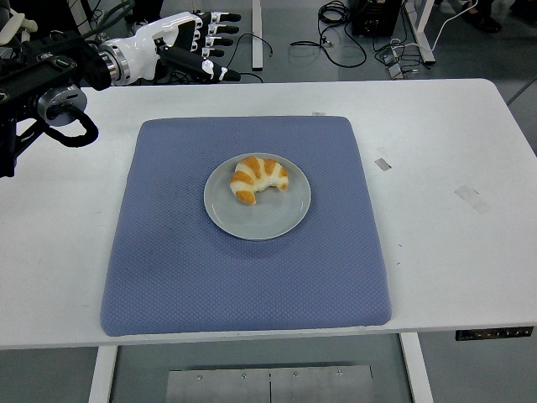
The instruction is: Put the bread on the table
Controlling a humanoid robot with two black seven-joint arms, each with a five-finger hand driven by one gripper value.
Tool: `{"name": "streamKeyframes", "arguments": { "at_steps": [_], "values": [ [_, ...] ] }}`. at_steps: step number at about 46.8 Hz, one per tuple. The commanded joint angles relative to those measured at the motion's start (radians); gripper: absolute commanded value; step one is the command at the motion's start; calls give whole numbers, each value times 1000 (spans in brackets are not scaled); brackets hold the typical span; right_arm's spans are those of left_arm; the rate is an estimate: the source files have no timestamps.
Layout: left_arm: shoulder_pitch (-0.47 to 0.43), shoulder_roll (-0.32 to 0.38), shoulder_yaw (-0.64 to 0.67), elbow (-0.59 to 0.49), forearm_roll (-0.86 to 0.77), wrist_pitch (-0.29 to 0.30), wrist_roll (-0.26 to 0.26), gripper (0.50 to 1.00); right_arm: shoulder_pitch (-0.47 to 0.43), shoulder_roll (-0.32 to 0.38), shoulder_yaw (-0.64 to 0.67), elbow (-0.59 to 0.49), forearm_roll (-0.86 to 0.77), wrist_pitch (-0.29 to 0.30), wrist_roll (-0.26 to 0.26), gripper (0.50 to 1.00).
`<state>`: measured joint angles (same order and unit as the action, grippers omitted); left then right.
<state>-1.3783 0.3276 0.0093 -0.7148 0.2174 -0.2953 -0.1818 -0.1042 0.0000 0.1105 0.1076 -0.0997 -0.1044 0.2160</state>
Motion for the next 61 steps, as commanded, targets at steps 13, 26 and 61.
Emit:
{"name": "streamKeyframes", "arguments": {
  "at_steps": [13,26,61],
  "values": [
    [-16,-56,0,0,184,5,1,980,0,0,0,0,0,0,0,1000],
    [-16,-67,0,0,270,5,-1,978,0,0,0,0,0,0,0,1000],
    [-1,-120,106,-2,385,-2,1,978,0,0,0,0,0,0,0,1000]
  ]
}}
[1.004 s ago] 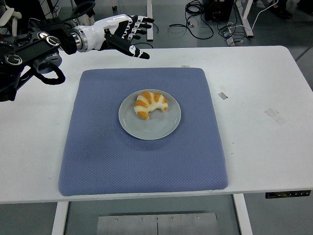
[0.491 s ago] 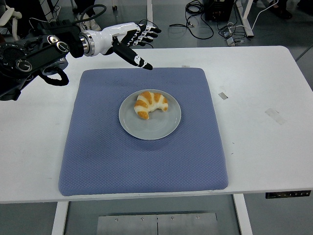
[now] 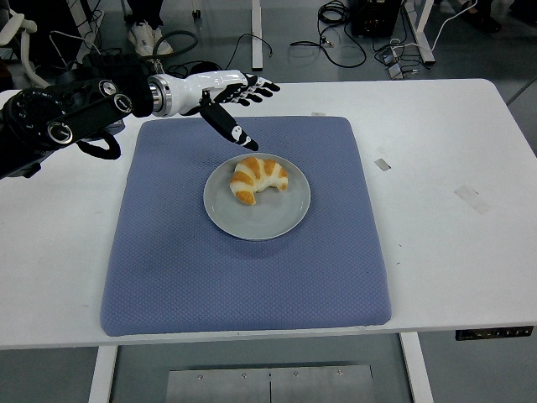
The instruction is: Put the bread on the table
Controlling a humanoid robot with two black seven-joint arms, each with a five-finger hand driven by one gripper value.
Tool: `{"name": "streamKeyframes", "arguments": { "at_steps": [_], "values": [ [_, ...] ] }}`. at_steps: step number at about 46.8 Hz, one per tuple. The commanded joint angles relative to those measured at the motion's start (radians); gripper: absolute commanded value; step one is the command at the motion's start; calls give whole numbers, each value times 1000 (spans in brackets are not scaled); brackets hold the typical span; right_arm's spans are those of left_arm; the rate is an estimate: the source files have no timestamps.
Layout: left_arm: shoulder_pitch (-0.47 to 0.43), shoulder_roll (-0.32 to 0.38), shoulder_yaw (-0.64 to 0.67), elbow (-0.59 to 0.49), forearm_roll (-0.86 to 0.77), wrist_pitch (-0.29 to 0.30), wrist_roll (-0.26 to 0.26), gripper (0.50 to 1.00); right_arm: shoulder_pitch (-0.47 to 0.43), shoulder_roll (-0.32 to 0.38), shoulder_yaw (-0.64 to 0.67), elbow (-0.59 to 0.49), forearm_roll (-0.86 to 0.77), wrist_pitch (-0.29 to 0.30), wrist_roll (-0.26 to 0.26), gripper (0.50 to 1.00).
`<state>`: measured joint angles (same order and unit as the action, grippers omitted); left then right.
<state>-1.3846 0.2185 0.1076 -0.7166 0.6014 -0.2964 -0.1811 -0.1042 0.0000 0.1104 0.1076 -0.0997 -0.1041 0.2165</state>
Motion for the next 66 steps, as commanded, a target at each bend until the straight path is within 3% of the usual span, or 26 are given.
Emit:
{"name": "streamKeyframes", "arguments": {
  "at_steps": [1,21,41,66],
  "values": [
    [7,-13,12,0,1,-1,-1,978,0,0,0,0,0,0,0,1000],
    [19,-34,86,0,1,0,0,974,0,0,0,0,0,0,0,1000],
    [21,-36,89,0,1,0,0,933,0,0,0,1,0,0,0,1000],
    [53,-39,89,0,1,2,0,933,0,0,0,0,0,0,0,1000]
  ]
}}
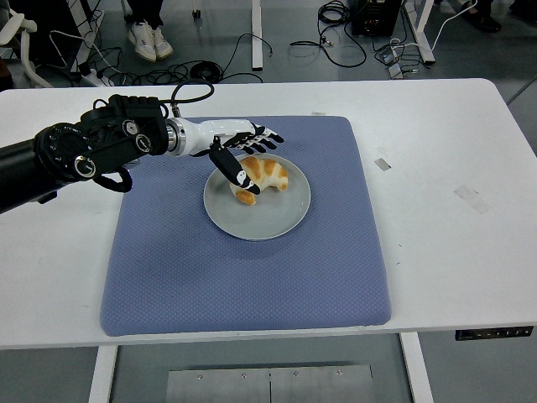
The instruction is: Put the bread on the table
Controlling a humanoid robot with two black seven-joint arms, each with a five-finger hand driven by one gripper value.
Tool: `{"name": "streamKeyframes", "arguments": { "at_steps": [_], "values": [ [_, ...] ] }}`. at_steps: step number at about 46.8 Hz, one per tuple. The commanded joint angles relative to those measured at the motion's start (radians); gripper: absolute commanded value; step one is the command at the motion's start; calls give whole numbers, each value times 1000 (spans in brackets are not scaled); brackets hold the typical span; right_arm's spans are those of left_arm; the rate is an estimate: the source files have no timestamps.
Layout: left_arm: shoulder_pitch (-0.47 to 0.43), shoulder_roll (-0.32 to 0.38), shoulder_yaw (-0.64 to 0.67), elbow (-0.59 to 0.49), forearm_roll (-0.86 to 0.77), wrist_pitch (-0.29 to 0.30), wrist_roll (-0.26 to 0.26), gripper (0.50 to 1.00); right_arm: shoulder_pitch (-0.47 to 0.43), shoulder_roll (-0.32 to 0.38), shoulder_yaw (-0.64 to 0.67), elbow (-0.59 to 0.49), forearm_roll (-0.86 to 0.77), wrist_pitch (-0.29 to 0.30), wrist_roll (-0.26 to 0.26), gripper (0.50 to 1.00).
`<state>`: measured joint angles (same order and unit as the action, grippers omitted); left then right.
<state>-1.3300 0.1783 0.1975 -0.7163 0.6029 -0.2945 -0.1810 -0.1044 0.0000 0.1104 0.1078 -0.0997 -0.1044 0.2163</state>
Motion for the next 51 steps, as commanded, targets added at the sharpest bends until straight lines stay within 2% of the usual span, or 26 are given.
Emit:
{"name": "streamKeyframes", "arguments": {
  "at_steps": [1,9,16,45,51],
  "values": [
    [-1,0,0,0,0,0,0,933,0,0,0,1,0,0,0,1000],
    [0,1,0,0,0,0,0,925,0,0,0,1,0,0,0,1000],
    [2,0,0,0,2,0,0,881,0,0,0,0,0,0,0,1000],
    [20,1,20,1,3,1,0,878,0,0,0,0,0,0,0,1000],
    [20,3,22,1,3,3,0,855,0,0,0,0,0,0,0,1000]
  ]
}}
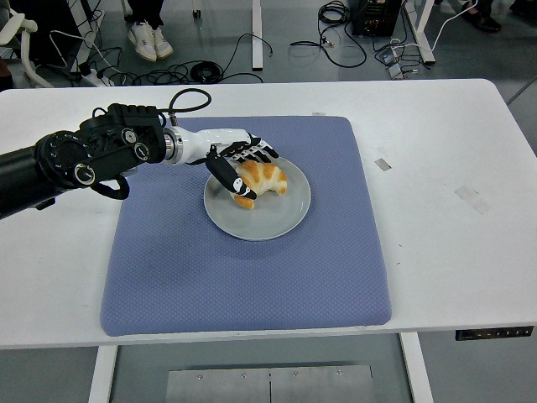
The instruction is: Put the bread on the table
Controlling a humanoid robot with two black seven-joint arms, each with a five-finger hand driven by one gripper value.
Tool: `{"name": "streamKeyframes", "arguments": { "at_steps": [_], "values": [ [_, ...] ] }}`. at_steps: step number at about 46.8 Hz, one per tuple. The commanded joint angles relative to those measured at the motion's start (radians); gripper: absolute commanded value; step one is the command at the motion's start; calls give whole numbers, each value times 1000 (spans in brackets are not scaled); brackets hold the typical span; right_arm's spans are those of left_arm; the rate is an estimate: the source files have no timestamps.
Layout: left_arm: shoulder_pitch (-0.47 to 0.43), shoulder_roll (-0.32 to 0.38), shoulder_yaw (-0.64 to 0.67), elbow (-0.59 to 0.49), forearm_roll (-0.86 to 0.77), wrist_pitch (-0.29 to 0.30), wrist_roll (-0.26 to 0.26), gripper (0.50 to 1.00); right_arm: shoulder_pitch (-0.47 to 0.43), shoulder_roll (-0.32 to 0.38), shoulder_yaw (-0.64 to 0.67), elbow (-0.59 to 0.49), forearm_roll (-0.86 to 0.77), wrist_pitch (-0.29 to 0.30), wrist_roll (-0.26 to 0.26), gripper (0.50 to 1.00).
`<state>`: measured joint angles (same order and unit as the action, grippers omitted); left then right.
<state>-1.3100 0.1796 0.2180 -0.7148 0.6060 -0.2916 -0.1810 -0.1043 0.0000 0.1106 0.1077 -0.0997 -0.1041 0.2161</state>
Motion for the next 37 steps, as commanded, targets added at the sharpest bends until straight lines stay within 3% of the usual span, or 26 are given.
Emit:
{"name": "streamKeyframes", "arguments": {
  "at_steps": [1,15,29,37],
  "values": [
    [0,1,1,0,0,0,0,851,0,0,0,1,0,0,0,1000],
    [-3,6,1,0,-2,-3,0,748,0,0,0,1,0,0,0,1000],
    [-5,12,1,-2,-2,-3,0,704,0,0,0,0,0,0,0,1000],
    [-3,12,3,-2,-2,-7,-2,643,0,0,0,0,0,0,0,1000]
  ]
}}
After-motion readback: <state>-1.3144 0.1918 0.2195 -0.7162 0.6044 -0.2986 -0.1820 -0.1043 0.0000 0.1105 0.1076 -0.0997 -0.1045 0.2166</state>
